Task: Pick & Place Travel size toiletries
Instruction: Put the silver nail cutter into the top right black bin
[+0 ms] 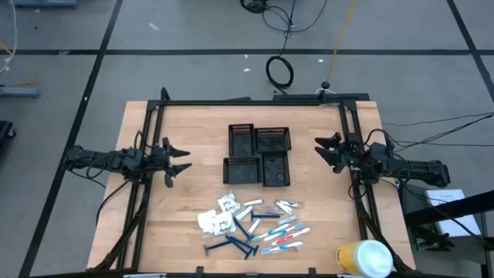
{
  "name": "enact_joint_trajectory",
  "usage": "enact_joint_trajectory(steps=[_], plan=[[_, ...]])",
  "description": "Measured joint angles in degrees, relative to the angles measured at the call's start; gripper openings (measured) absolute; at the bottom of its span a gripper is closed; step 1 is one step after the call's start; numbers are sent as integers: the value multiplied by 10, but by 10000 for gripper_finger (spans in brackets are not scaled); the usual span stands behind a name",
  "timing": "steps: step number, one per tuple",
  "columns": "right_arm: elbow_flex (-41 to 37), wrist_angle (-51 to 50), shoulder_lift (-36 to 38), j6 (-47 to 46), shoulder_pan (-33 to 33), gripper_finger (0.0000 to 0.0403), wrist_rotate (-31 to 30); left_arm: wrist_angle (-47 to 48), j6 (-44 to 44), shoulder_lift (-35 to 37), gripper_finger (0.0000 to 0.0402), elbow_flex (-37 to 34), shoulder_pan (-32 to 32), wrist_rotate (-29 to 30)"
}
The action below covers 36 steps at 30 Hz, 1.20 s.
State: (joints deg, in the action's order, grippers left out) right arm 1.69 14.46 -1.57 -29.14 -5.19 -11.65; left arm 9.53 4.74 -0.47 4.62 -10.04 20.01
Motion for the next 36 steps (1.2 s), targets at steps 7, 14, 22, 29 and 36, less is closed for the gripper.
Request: enact_joint_trajectory(steps=[7, 14, 22, 29, 36], plan=[[15, 71, -19, 87, 15, 263, 70, 0, 0, 0, 209, 0, 0, 0], [113, 35, -182, 147, 138, 263, 95, 0, 0, 0, 209, 0, 0, 0], [231, -193, -451, 118, 296, 263, -31, 0, 0, 0, 209, 0, 0, 0], [233, -170, -626, 2, 360, 253, -83, -1, 0, 0, 209, 0, 0, 0], [233, -69, -751, -21, 373, 248, -92, -2, 0, 0, 209, 0, 0, 0]])
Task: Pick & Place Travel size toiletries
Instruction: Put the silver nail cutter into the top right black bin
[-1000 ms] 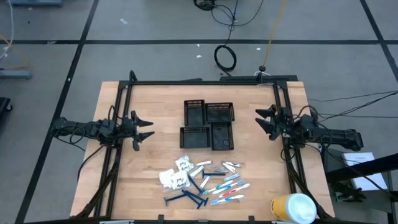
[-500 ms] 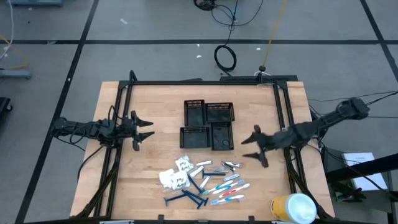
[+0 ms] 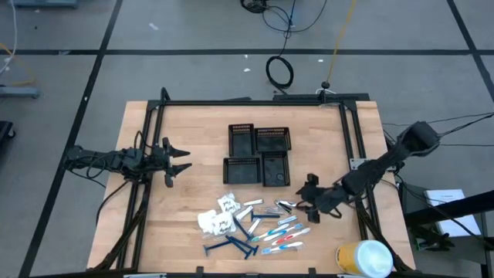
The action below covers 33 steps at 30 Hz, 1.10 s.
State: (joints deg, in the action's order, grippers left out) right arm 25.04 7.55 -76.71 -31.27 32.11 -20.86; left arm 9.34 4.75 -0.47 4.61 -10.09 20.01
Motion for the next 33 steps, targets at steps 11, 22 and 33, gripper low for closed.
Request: enact_joint_trajectory(steps=[11, 22, 33], plan=[[2, 52, -93, 1, 26, 246, -17, -1, 0, 0, 209, 0, 0, 0], [2, 45, -103, 7, 25, 146, -20, -1, 0, 0, 209, 0, 0, 0], [2, 42, -102, 6, 25, 46, -20, -1, 0, 0, 209, 0, 0, 0]])
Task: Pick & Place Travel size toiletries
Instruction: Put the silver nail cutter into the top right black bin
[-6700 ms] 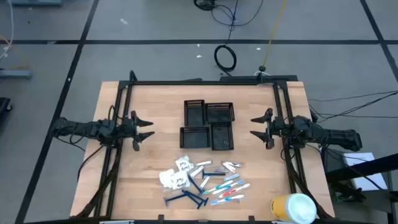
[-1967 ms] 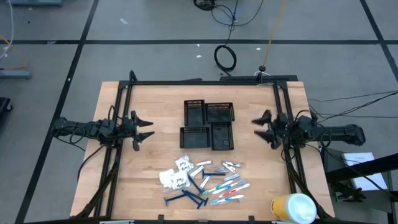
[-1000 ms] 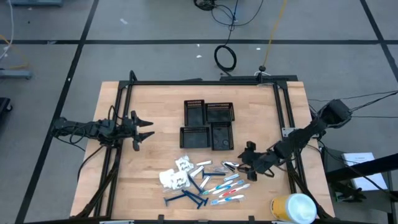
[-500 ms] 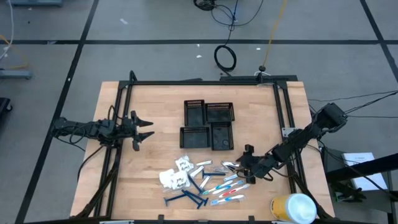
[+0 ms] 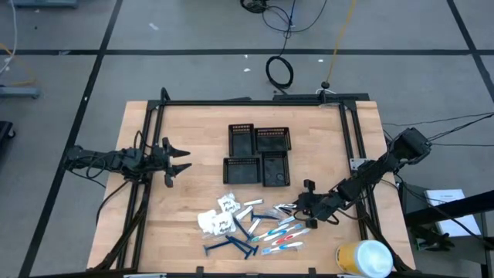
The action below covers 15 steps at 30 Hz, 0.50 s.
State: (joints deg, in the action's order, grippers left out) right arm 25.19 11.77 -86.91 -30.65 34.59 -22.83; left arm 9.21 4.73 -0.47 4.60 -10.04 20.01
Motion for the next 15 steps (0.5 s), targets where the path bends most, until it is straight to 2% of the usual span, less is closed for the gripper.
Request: enact_joint_trajectory(steps=[5, 15], plan=[[-1, -6, 21, 6, 0, 46, -8, 0, 0, 0, 209, 0, 0, 0], [-3, -21, 112, 43, 0, 49, -24, -1, 0, 0, 209, 0, 0, 0]])
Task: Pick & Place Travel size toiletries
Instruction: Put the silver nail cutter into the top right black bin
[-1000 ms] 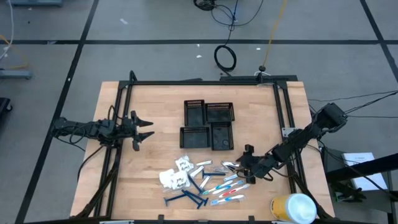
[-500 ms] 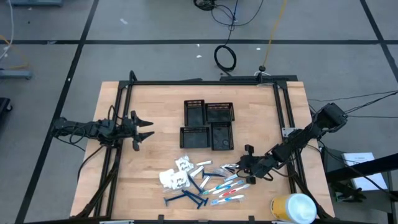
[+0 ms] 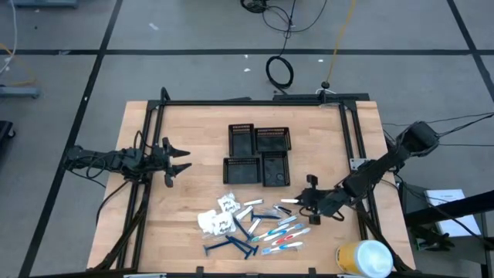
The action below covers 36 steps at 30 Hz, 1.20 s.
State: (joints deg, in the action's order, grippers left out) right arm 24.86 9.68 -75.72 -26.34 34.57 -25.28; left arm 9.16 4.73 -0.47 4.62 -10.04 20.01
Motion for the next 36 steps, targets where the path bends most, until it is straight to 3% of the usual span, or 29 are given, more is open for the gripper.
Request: enact_joint_trajectory(steps=[15, 21, 31, 36], plan=[[2, 34, 98, 102, 0, 48, -2, 0, 0, 0, 209, 0, 0, 0], [2, 81, 103, 156, -24, 48, -3, 0, 0, 0, 209, 0, 0, 0], [2, 153, 101, 169, -75, 48, -2, -3, -2, 0, 209, 0, 0, 0], [2, 210, 101, 196, -104, 48, -2, -36, -53, 0, 209, 0, 0, -5]])
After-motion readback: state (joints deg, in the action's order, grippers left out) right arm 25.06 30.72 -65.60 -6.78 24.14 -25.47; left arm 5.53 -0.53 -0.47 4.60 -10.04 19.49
